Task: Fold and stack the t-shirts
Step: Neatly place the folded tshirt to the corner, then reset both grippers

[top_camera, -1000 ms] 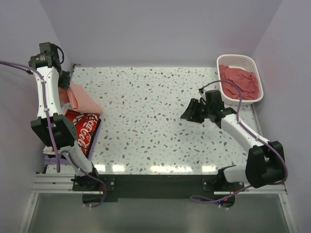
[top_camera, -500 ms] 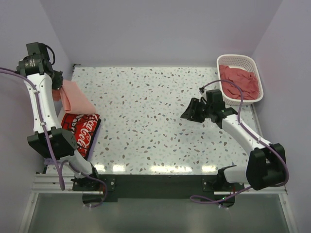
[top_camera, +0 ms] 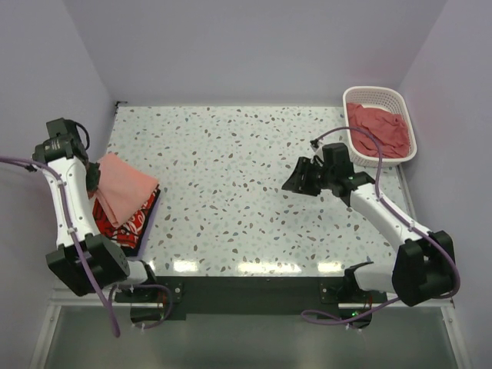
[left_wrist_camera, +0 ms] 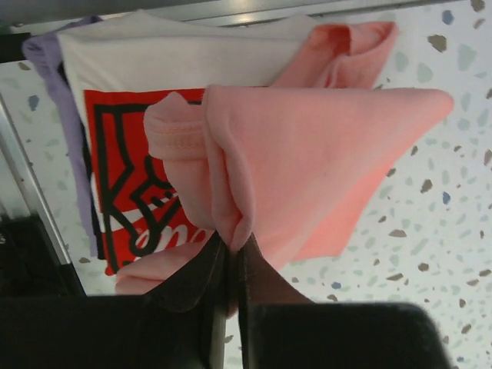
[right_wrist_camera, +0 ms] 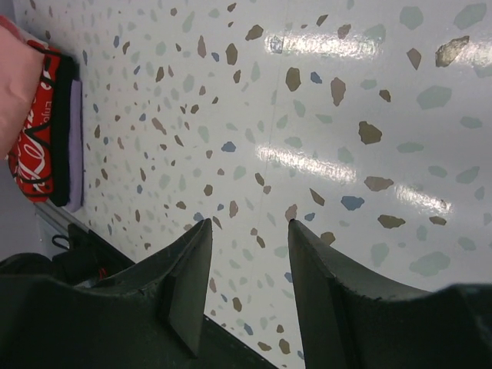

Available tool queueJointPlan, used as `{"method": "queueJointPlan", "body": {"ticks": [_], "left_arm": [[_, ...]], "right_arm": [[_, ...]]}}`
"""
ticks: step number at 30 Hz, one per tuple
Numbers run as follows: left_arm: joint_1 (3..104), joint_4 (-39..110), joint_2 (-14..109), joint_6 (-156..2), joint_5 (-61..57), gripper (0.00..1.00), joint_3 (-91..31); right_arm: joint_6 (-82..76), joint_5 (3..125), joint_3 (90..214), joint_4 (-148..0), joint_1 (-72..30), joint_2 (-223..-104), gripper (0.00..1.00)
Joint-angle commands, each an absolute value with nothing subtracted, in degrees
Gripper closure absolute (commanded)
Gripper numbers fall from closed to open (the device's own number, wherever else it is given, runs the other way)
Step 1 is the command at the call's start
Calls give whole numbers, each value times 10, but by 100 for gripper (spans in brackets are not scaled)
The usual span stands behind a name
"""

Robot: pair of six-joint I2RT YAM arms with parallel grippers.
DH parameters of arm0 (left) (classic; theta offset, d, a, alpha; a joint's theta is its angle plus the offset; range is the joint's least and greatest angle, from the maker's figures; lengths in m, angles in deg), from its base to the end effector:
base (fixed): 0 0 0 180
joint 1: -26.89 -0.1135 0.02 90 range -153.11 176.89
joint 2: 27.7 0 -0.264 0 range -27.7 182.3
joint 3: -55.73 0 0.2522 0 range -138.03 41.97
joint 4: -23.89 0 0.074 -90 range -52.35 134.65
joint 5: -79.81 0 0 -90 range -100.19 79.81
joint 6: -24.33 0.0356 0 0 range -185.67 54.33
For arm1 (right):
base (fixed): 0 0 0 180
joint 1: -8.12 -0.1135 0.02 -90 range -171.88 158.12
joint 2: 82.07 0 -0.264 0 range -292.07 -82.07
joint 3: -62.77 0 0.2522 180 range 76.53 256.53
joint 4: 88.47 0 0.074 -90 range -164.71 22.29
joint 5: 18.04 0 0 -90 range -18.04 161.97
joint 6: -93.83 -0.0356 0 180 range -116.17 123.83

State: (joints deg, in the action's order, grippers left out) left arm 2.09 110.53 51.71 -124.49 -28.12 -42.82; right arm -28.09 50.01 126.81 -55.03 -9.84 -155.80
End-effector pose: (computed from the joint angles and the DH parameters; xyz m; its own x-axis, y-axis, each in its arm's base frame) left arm 0.2233 0.1152 0.3560 -0.0013 -0.8973 -0.4415 -0.9795 0.0900 -0.1802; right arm 0.2553 0.0968 0.2513 -0.8404 0.2431 -0.4843 -0.1192 0.7890 0.6028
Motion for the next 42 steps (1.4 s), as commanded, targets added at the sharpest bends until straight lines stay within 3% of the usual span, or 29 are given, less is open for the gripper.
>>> {"method": "queueJointPlan", "body": {"ticks": [1,3,4,7,10,18,22,30,34,42], "left_arm": [[4,1085,443,-1227,-341,78,-357],[-4,1073,406,-1228,-353,55,-299],[-5,1071,395,-1226,-363,30,-284],[-6,1067,359,-1225,-373,8,-244],[-5,1062,330,-1221,-368,4,-227],[-1,988,314,-1150,-278,6,-206],[52,971,300,-1158,-270,1,-202],[339,929,311,-1270,-296,0,-159],[532,903,364,-1310,-332,0,-159],[734,785,451,-1263,-331,0,-167]], "right_arm": [[-276,500,1269,-548,-114,-1546,52],[-272,503,1265,-542,-118,-1546,52],[-270,503,1264,-541,-121,-1546,52],[-263,505,1257,-534,-125,-1539,52],[-262,506,1247,-533,-127,-1529,52],[-262,517,1228,-529,-128,-1496,52],[-266,523,1225,-528,-127,-1482,51],[-268,535,1233,-512,-128,-1449,51],[-265,556,1239,-492,-128,-1428,51],[-260,595,1243,-453,-128,-1367,48]]}}
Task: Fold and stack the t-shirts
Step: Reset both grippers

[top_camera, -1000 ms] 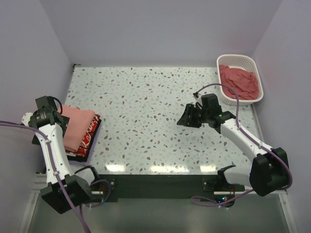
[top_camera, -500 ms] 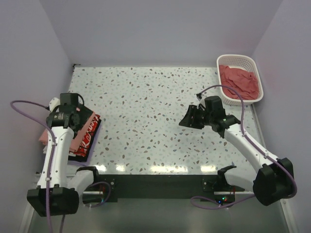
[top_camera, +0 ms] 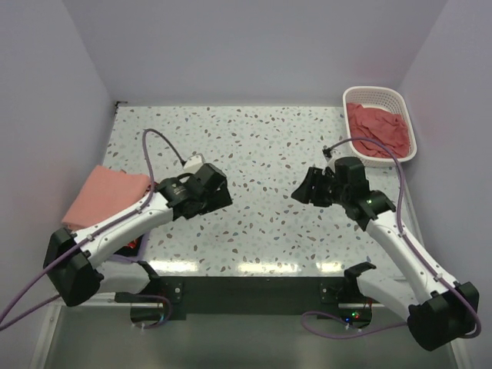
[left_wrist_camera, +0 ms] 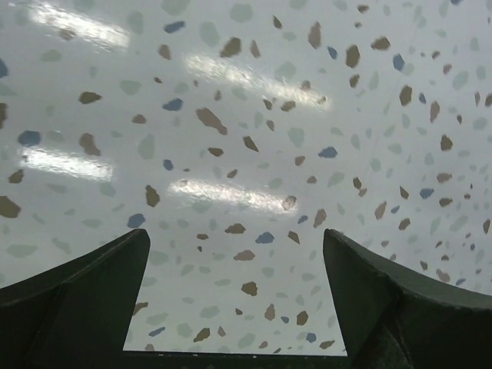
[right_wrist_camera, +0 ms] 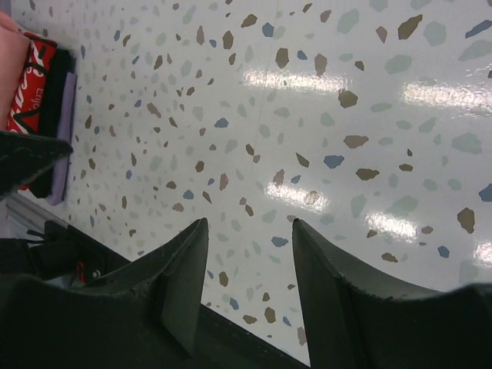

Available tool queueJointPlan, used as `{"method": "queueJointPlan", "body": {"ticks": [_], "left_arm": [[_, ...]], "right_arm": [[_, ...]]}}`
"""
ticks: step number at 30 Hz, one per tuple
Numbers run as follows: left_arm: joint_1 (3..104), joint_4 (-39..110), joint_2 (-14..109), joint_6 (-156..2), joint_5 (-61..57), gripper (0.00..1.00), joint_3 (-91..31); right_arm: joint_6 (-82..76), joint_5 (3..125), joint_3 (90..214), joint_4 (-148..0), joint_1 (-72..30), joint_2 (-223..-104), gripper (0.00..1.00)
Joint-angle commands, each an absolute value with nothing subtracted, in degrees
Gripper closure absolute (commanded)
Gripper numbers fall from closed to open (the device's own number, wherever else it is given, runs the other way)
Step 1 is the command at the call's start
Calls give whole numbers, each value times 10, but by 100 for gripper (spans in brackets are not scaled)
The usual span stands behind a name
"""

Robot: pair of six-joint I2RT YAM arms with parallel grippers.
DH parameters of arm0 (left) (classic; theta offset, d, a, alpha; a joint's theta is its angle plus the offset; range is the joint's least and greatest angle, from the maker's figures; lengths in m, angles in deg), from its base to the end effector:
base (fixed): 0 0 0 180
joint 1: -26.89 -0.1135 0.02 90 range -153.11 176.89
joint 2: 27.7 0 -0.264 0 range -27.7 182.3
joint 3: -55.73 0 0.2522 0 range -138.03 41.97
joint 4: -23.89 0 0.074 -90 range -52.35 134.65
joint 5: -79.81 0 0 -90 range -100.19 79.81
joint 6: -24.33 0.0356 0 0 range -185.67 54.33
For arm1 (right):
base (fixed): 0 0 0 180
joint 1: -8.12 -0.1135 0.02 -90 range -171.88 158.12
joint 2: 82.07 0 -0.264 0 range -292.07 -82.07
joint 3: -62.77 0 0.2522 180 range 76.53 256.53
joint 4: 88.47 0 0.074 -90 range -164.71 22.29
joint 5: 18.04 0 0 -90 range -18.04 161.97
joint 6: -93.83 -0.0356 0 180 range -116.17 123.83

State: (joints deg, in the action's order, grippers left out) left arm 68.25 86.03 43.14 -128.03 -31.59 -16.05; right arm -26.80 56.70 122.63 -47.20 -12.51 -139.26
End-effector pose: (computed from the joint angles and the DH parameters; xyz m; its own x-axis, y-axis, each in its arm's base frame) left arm 0.1866 -0.1469 0.2731 -0.7333 -0.4533 -0.5067 -0.3585 0.8911 -0.2784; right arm 0.1966 0.0840 0.2795 -0.7737 0.2339 -0.5888 -0.1607 0.8265 0.5395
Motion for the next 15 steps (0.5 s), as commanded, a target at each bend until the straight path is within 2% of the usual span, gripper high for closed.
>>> {"method": "queueJointPlan", "body": {"ticks": [1,10,15], "left_arm": [[753,776,465,-1258,-330,0,-169],[767,655,448,-1165,-268,0,-137],[768,651,458,-1150,-257,0,-145]], "right_arm": [[-260,597,1242,-451,-127,-1353,48],[-261,640,1238,-434,-128,-1308,44],[-253,650,1237,-434,-128,-1303,45]]}}
